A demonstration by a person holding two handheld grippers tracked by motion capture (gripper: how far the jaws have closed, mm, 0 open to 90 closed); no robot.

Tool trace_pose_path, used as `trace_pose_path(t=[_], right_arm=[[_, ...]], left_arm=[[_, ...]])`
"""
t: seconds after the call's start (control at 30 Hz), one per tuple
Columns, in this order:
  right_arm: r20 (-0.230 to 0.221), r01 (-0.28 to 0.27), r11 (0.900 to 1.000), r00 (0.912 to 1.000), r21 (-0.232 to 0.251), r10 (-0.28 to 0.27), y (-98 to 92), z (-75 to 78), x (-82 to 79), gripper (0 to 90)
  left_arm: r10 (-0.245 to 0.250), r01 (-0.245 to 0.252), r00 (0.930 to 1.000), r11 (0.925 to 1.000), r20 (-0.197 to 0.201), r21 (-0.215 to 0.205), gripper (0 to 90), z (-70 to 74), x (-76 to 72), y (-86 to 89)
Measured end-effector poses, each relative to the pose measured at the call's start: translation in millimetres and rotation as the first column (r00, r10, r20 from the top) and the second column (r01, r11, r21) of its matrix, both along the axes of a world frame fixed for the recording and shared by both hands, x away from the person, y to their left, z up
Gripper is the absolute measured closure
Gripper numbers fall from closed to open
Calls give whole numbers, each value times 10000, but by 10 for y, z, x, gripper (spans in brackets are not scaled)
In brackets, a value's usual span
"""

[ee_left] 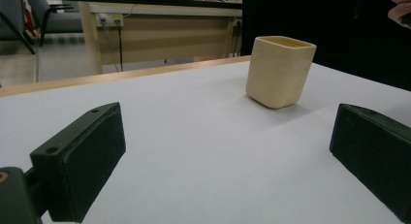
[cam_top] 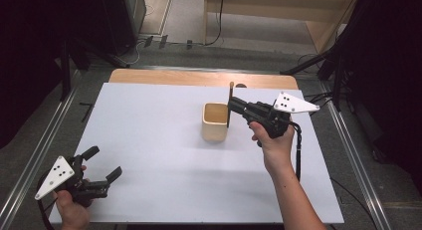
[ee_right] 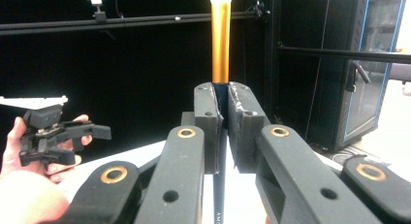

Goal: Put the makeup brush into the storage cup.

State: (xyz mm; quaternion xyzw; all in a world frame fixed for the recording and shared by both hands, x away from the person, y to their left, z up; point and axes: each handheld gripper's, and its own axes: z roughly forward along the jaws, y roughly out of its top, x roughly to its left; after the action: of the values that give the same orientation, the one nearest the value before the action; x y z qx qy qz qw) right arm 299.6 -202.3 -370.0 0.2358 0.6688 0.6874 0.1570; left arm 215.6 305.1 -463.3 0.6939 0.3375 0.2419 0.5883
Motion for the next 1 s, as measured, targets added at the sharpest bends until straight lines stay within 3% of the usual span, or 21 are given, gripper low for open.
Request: trace_pose_path(t=[1.0], right_arm=[[-308, 598, 9982, 9977, 32, -597, 17, -244, 332, 848]], left_arm=[[2, -2, 10000, 10000, 7, 9, 2, 1, 2, 11]])
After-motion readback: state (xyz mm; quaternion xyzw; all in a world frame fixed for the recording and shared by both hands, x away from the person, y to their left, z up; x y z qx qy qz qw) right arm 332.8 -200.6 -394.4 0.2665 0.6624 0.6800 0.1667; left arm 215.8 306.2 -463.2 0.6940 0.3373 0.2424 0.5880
